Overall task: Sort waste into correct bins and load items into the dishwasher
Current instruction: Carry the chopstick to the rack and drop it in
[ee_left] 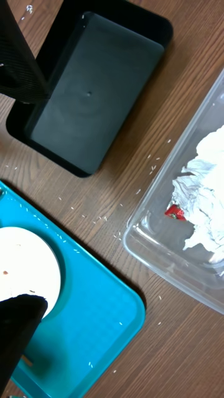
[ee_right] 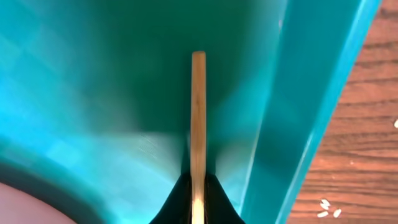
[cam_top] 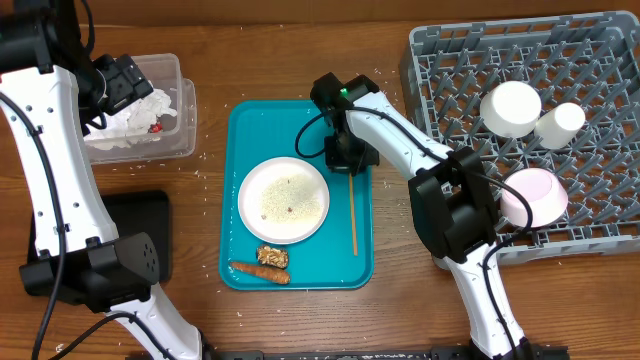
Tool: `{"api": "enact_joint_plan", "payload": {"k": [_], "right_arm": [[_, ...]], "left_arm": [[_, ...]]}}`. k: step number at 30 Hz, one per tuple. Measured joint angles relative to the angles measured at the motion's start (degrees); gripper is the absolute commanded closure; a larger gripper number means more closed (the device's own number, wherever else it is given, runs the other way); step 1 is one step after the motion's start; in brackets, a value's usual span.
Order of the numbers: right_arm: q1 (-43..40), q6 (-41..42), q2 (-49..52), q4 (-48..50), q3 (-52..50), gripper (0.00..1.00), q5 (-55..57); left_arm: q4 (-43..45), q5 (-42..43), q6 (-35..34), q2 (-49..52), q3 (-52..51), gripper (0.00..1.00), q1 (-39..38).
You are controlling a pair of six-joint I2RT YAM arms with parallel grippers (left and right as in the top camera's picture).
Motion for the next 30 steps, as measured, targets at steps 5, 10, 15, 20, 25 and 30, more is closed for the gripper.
{"api": "enact_joint_plan", "payload": {"k": [5,10,15,20,25,30], "right_arm": [[-0.2,0.0,1.5,-4.3,3.7,0.96,0.0],[-2.3,-0.6,2.1,-11.0,16.0,0.96,-0.1],[-7.6,-4.7,2.0,-18.2,34.1,0.96,-0.1],[-15.3,-10.5,0.8,-21.0,47.1,0.96,-0.1],[-23.7,-16.7,-1.1,-21.2,49.4,0.96,0.0],[-29.0,-19.5,-1.1,-21.1,48.0,0.96,0.0]], "left_arm": [[0.3,0.0,0.0,0.0,0.0,0.0,0.0],[0.3,0.0,0.0,0.0,0.0,0.0,0.0],[0.3,0.0,0.0,0.0,0.0,0.0,0.0],[0.3,0.0,0.0,0.0,0.0,0.0,0.0],[0.3,0.0,0.0,0.0,0.0,0.0,0.0],[0.4,0.0,0.0,0.0,0.0,0.0,0.0]]}}
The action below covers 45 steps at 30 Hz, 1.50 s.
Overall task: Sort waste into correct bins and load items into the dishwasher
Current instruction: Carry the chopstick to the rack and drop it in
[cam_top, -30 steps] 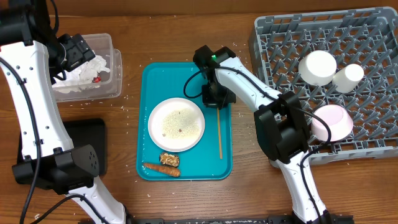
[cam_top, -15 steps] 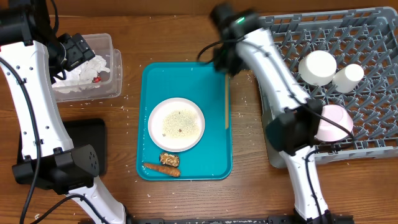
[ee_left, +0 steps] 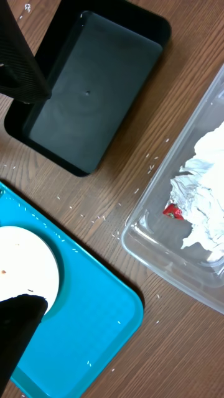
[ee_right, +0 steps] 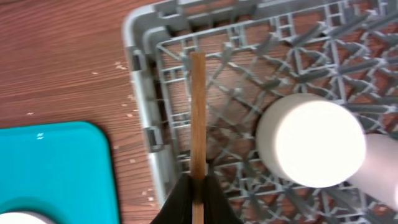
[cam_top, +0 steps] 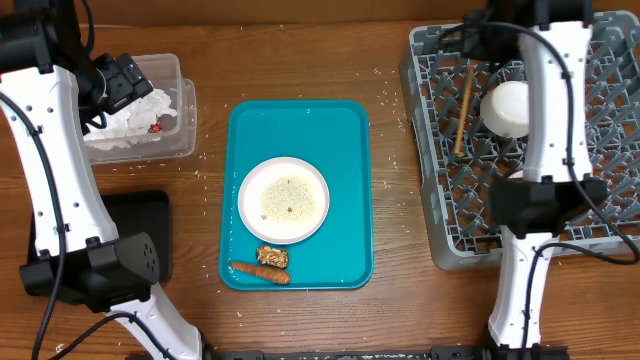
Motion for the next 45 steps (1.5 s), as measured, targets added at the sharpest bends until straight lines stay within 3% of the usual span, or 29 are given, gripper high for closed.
{"api": "enact_joint_plan", "payload": {"k": [8,14,15,19,21,28,32,36,40,45], "right_arm": [[-0.6,-4.2,0.0,4.7,-7.1,0.96,-2.5],[0.0,-5.2,0.0,6.2,-11.1,0.89,-5.9],[0.1,-5.4,0.0,6.3,-11.1,0.86,-6.6],[0.2,-5.3,0.0,5.9,-11.1,0.55,-8.4],[0.2,-5.4,0.0,5.5,-11.1,0.5,-9.0],[0.2,-4.5,0.0,3.7,-11.1,0.5,-9.7],[-0.2,0.0,0.0,-0.1,-10.8,0.66,-8.2],[-2.4,6.2,-1.3,-0.4,-10.6,0.7,-7.5],[-6.5,10.5,-6.2,-0.3,-10.6,0.71,-7.3],[-10.4,13.7,-19.8,-0.1,-16.5,0.71,-6.7]], "left_arm": [[1.3,0.0,-0.2,0.0,0.0,0.0,0.0],[1.3,0.0,-0.2,0.0,0.0,0.0,0.0],[1.3,0.0,-0.2,0.0,0.0,0.0,0.0],[1.3,0.0,-0.2,0.0,0.0,0.0,0.0],[1.3,0.0,-0.2,0.0,0.0,0.0,0.0],[1.3,0.0,-0.2,0.0,0.0,0.0,0.0],[1.3,0.0,-0.2,0.0,0.0,0.0,0.0],[1.3,0.0,-0.2,0.0,0.0,0.0,0.0],[1.3,0.0,-0.2,0.0,0.0,0.0,0.0],[0.8,0.0,-0.2,0.0,0.0,0.0,0.0]]}}
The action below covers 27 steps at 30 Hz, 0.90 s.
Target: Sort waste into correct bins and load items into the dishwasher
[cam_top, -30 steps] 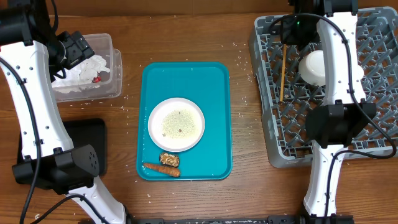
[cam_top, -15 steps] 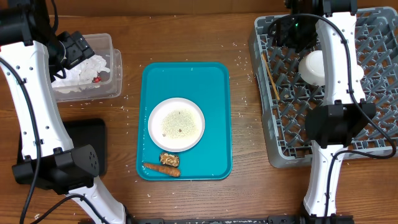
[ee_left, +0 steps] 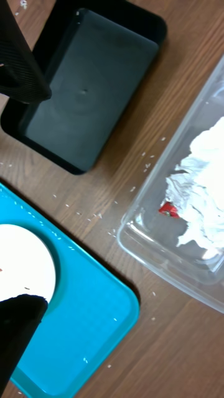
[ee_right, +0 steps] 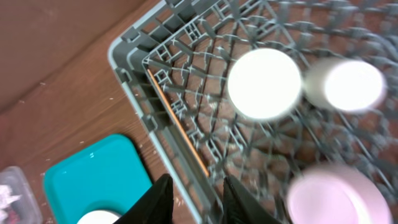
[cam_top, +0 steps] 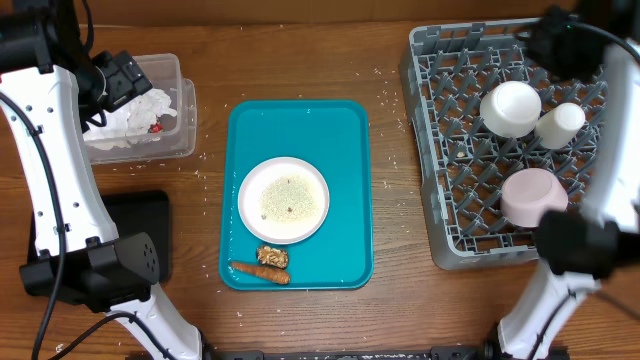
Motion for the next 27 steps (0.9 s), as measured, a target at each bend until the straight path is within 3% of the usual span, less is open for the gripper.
{"api": "enact_joint_plan", "payload": {"k": [7,12,15,17,24,27], "right_arm": [[-1.8,3.4,-15.6,-0.4,-22.0,0.78,2.5],[-3.6,4.3,-15.2,0.1,-37.7,0.9,4.0],[-4.1,4.8,-14.2,0.3,-45.4,0.9,5.3],[-4.9,5.2,-14.1,0.8,-49.3,0.85,5.9],[-11.3,5.6,-14.1,2.1,-55.4,0.86,7.3],[-13.7,5.5,-14.1,3.4,-56.0,0.92,7.8]], "left_arm": [[-1.4,0.0,-0.2,0.0,0.0,0.0,0.0],[-1.1,0.0,-0.2,0.0,0.0,0.0,0.0],[-1.1,0.0,-0.2,0.0,0.0,0.0,0.0],[-1.3,0.0,-0.2,0.0,0.0,0.0,0.0],[-1.4,0.0,-0.2,0.0,0.0,0.0,0.0],[-0.9,0.0,-0.2,0.0,0.0,0.0,0.0]]}}
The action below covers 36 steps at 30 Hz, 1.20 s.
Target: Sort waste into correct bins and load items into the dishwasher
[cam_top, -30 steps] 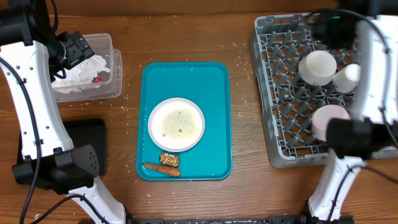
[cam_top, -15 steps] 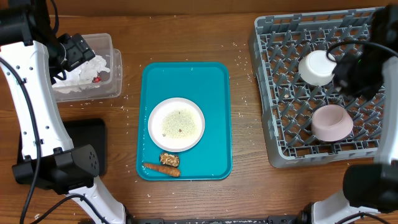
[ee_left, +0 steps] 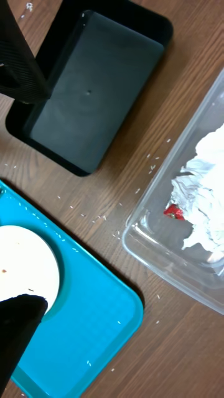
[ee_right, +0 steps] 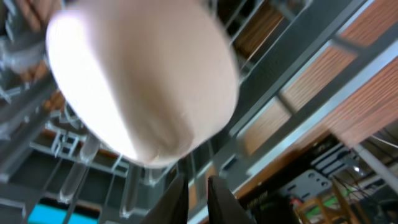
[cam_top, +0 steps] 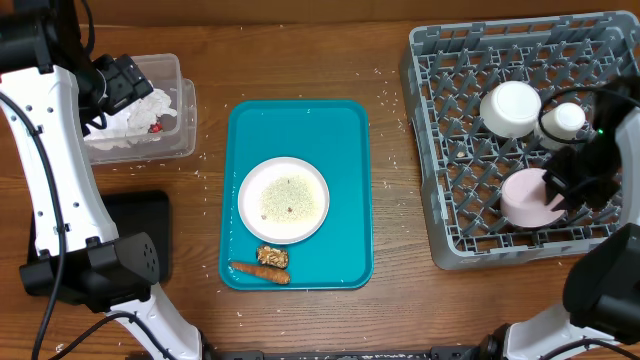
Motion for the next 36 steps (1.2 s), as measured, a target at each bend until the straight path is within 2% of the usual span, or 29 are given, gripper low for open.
{"api": "enact_joint_plan", "payload": {"k": [1,6,12,14,15,16,17,18,19,26,28,32,36], "right_arm": [[-0.6,-0.1,0.0,0.3,0.0,0.96,0.1],[-1.6,-0.1,0.0,0.7,0.0,0.96,-0.7],[0.3,-0.2,-1.5,1.5,2.5,0.96,-7.7],[2.5,-0.8,-3.4,3.6,4.2,0.86,-11.1],[4.3,-1.1,-4.8,5.2,5.1,0.73,-13.1],[6.6,-1.6,-6.4,6.9,6.1,0.53,-15.2],[8.8,-2.0,-7.8,8.5,6.8,0.37,-16.9],[11.3,-2.5,-9.2,10.2,7.3,0.27,-18.4],[14.2,-2.9,-10.4,11.9,7.9,0.22,-19.6],[33.8,-3.2,-10.4,19.9,8.6,0.02,-22.4],[37.0,-1.7,-8.7,21.0,8.6,0.0,-21.4],[38.7,1.7,-6.6,22.2,8.6,0.0,-18.6],[35.6,3.3,-6.6,21.6,8.6,0.0,-17.4]], "left_arm": [[0.2,0.0,0.0,0.0,0.0,0.0,0.0],[0.3,0.0,0.0,0.0,0.0,0.0,0.0],[0.4,0.0,0.0,0.0,0.0,0.0,0.0],[0.4,0.0,0.0,0.0,0.0,0.0,0.0],[0.4,0.0,0.0,0.0,0.0,0.0,0.0],[0.5,0.0,0.0,0.0,0.0,0.0,0.0],[0.6,0.0,0.0,0.0,0.0,0.0,0.0],[0.9,0.0,0.0,0.0,0.0,0.0,0.0],[1.3,0.0,0.0,0.0,0.0,0.0,0.0],[0.0,1.2,0.0,0.0,0.0,0.0,0.0],[-0.5,4.2,0.6,0.0,0.0,0.0,0.0],[-0.6,14.9,5.8,0.0,0.0,0.02,-0.2],[-0.6,22.1,9.9,0.0,0.0,0.0,-3.2]]}}
